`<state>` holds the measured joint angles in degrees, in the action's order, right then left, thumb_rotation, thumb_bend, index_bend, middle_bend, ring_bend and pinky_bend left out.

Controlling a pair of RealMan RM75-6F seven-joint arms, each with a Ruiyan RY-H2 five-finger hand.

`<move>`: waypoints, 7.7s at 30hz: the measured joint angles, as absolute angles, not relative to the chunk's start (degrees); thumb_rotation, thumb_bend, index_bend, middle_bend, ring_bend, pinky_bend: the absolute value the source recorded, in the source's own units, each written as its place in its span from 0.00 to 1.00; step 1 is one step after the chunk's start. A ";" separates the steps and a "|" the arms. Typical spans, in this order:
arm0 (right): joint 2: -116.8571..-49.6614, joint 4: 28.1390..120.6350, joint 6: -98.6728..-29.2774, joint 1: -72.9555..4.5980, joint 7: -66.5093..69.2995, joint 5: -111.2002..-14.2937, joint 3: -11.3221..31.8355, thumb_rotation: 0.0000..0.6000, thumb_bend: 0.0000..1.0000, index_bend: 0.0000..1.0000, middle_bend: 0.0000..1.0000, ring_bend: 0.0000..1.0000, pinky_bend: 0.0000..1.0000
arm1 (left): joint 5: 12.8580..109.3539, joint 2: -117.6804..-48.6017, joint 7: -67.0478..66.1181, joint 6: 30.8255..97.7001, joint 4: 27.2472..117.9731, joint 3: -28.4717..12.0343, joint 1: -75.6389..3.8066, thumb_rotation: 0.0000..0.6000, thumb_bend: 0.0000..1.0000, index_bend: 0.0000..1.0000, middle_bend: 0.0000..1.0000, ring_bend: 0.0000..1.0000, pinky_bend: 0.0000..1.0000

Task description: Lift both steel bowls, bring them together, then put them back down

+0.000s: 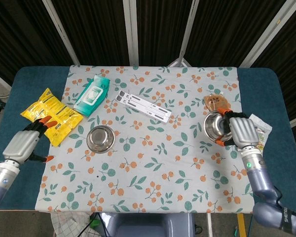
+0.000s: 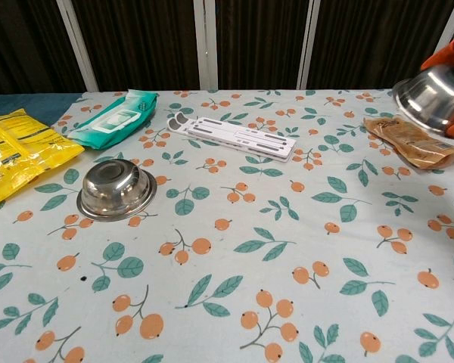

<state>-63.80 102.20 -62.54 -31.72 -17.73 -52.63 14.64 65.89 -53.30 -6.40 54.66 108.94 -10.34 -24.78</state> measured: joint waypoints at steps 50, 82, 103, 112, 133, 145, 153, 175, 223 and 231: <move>-55.84 95.31 -59.45 -26.54 -7.05 -52.00 14.00 1.00 0.13 0.40 0.31 0.37 0.20 | 43.25 -88.18 -22.77 45.51 80.44 -8.93 -48.75 1.00 0.00 0.20 0.08 0.06 0.16; -55.09 93.50 -59.76 -25.04 -0.83 -53.06 15.27 1.00 0.13 0.40 0.31 0.37 0.20 | 47.50 -87.42 -18.01 52.04 81.18 -9.17 -46.43 1.00 0.02 0.44 0.31 0.29 0.38; -57.68 89.92 -53.71 -25.59 40.32 -65.23 21.75 1.00 0.13 0.42 0.31 0.37 0.20 | 72.45 -79.63 51.27 59.71 87.25 -16.33 -34.58 1.00 0.02 0.45 0.30 0.27 0.38; -59.37 89.35 -49.64 -27.06 66.31 -73.04 23.93 1.00 0.13 0.43 0.31 0.37 0.20 | 79.73 -82.43 75.47 66.11 83.18 -19.07 -32.35 1.00 0.02 0.45 0.29 0.25 0.38; -65.97 94.14 -45.22 -35.13 70.06 -77.46 21.67 1.00 0.13 0.43 0.31 0.37 0.20 | 83.88 -95.83 67.53 70.94 76.04 -17.75 -37.05 1.00 0.02 0.45 0.28 0.24 0.37; -71.48 99.78 -42.77 -39.89 58.87 -70.14 21.26 1.00 0.13 0.43 0.31 0.37 0.20 | 84.62 -101.43 61.61 72.93 73.32 -17.04 -38.97 1.00 0.01 0.45 0.28 0.24 0.37; -75.10 100.73 -41.80 -43.55 51.80 -60.67 22.97 1.00 0.13 0.43 0.31 0.37 0.20 | 85.29 -104.67 62.00 73.23 70.53 -16.02 -40.09 1.00 0.01 0.45 0.28 0.24 0.37; -76.12 102.60 -39.30 -43.16 47.69 -57.08 25.02 1.00 0.13 0.43 0.30 0.37 0.20 | 86.05 -106.67 61.37 75.35 67.24 -15.83 -41.24 1.00 0.01 0.45 0.28 0.23 0.37; -64.40 93.94 -45.64 -36.18 20.64 -74.40 20.14 1.00 0.14 0.44 0.31 0.37 0.20 | 62.48 -78.11 9.37 67.80 96.68 -14.76 -36.90 1.00 0.01 0.45 0.29 0.23 0.42; -69.63 87.46 -51.06 -35.85 -3.99 -80.07 12.28 1.00 0.14 0.44 0.31 0.37 0.20 | 33.06 -71.71 -13.17 65.89 106.02 -15.29 -38.47 1.00 0.01 0.45 0.29 0.23 0.42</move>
